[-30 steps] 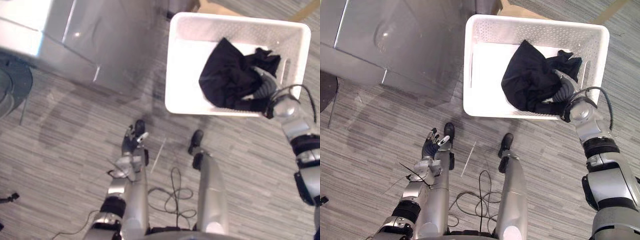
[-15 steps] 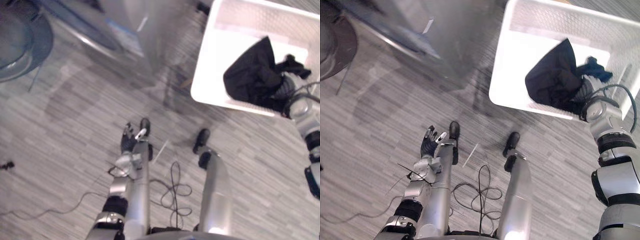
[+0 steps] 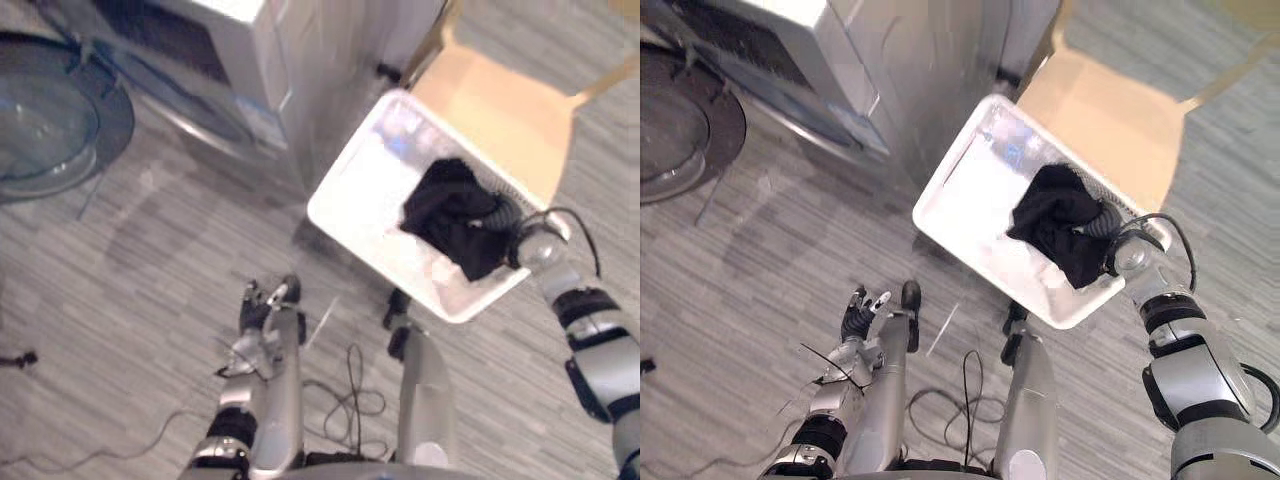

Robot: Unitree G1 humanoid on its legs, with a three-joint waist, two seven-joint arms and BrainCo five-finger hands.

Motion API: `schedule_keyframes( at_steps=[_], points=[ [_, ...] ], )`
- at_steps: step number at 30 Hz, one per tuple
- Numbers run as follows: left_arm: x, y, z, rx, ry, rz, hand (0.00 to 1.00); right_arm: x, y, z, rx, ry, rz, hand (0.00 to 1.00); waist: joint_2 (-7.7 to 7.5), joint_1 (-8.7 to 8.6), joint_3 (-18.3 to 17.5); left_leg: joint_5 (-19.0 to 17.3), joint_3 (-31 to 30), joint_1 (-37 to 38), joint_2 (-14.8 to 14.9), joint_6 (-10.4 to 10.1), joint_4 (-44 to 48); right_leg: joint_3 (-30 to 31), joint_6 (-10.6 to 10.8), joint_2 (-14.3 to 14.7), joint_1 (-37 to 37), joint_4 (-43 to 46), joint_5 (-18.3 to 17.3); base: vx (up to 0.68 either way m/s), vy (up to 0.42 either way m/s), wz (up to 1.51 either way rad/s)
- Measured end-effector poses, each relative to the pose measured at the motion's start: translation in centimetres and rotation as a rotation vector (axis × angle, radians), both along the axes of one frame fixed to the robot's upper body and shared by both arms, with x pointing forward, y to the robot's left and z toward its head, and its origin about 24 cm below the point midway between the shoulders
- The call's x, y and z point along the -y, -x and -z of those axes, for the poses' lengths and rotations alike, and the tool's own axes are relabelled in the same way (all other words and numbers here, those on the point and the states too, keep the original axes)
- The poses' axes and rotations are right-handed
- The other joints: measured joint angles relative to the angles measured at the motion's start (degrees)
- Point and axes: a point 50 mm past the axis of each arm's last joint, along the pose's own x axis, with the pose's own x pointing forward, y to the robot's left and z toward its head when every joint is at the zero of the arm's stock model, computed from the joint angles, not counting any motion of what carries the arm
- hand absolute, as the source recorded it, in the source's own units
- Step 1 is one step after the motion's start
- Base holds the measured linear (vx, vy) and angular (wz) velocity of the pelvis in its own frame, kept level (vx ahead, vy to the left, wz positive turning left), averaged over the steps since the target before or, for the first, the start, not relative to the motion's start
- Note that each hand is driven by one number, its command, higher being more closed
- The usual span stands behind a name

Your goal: Pick up the laundry basket with both hands and put the clothes into the washing machine.

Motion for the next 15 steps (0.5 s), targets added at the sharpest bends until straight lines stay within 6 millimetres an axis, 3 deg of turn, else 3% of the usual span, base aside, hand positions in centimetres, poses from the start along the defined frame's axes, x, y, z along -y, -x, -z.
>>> schedule_keyframes(
  at_steps=[7, 12, 15],
  points=[
    [-0.4, 1.9, 2.1, -0.103, -0.001, 0.013, 0.0, 3.3, 1.0, -6.2, 0.327, -0.252, 0.12, 1.0, -0.34, -1.23, -1.1, 0.0, 2.7, 13.8, -0.3, 0.1, -7.8, 0.3, 0.8, 0.6, 12.4, -7.4, 0.6, 0.05, 0.015, -0.02],
    [-0.4, 3.9, 3.8, -0.183, -0.006, 0.047, 0.0, 5.5, 2.1, -7.5, 0.452, -0.416, 0.215, 1.0, -0.8, -1.6, -7.3, 2.4, 3.5, 21.7, -0.5, -1.0, -15.7, -0.3, 1.2, 1.1, 18.2, -11.6, 1.7, 0.17, 0.001, -0.02],
    [-0.4, 4.7, 4.4, -0.21, 0.003, 0.058, 0.0, 6.5, 2.4, -7.1, 0.46, -0.475, 0.261, 1.0, -0.81, -1.71, -10.4, 2.8, 3.5, 24.2, -0.3, -1.4, -18.2, -0.5, 1.3, 1.7, 20.2, -13.1, 1.7, 0.14, 0.003, -0.05]
  ],
)
